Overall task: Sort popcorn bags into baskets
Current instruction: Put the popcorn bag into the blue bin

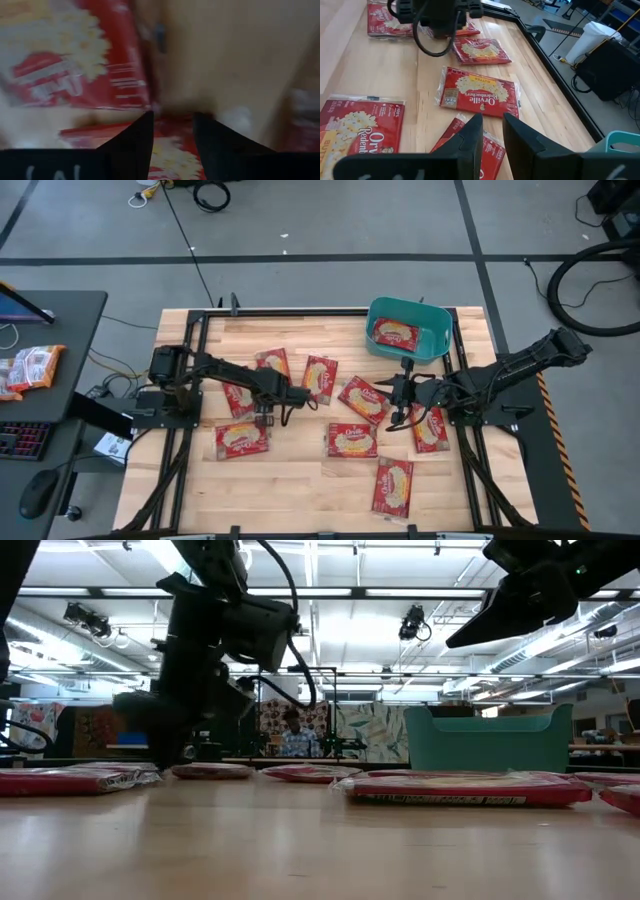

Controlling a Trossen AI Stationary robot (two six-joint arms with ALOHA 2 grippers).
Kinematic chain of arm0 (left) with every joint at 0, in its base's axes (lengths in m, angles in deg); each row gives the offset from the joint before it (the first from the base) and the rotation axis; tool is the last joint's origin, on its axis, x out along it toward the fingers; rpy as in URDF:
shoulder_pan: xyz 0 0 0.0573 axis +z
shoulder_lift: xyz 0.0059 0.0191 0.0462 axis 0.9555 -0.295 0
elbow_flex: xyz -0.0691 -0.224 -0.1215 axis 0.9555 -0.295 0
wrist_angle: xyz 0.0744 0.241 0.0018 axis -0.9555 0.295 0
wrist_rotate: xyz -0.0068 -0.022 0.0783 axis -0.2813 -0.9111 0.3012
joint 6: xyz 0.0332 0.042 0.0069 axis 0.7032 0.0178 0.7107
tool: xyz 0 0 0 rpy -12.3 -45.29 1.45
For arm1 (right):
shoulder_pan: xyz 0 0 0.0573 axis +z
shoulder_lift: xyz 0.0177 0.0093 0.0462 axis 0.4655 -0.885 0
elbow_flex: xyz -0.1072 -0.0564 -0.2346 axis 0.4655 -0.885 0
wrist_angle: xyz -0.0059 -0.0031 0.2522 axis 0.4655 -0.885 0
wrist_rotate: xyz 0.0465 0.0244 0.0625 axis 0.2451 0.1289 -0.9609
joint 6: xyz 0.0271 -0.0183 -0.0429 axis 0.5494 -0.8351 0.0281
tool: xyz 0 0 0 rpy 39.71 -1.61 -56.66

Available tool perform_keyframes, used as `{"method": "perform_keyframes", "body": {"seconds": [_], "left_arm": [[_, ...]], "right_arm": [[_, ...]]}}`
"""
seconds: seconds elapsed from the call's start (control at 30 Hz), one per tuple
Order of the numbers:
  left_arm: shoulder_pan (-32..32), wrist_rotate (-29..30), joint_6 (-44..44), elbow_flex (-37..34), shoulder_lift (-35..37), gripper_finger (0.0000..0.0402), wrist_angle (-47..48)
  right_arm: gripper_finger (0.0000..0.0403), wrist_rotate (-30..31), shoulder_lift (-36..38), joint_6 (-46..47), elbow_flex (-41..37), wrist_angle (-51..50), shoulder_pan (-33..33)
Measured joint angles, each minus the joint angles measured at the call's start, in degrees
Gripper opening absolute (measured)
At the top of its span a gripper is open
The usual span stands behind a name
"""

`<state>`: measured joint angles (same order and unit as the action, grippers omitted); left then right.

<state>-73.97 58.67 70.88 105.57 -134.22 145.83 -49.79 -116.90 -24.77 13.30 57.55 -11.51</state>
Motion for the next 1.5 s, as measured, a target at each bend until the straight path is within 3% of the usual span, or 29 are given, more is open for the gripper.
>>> {"method": "perform_keyframes", "body": {"seconds": [0.2,0.37,0.6,1.07,1.2,1.4,1.5], "left_arm": [[-1.6,5.4,-0.9,0.0,0.0,0.0142,-0.1],[-3.3,11.0,4.1,-0.7,0.0,0.0142,-1.7],[-3.7,10.2,8.3,-5.3,0.0,0.0142,-7.1],[-3.1,11.1,6.2,-5.5,0.0,0.0140,-10.3],[-3.1,11.5,4.9,-5.5,0.0,0.0111,-10.6],[-2.7,11.9,3.4,-5.5,0.0,0.0018,-10.8],[-2.0,11.8,2.4,-5.5,0.0,0.0008,-10.8]], "right_arm": [[0.0080,0.0,0.0,0.0,0.0,0.0,0.0],[0.0080,0.0,0.0,0.3,0.0,0.1,0.0],[0.0080,-1.5,0.0,0.9,0.0,0.0,0.0],[0.0080,-1.5,0.0,0.8,0.0,0.0,0.0],[0.0080,-1.5,0.0,0.8,0.0,0.0,0.0],[0.0080,-1.5,0.0,0.8,0.0,0.2,0.0],[0.0080,-1.5,0.0,0.8,0.0,0.2,0.0]]}}
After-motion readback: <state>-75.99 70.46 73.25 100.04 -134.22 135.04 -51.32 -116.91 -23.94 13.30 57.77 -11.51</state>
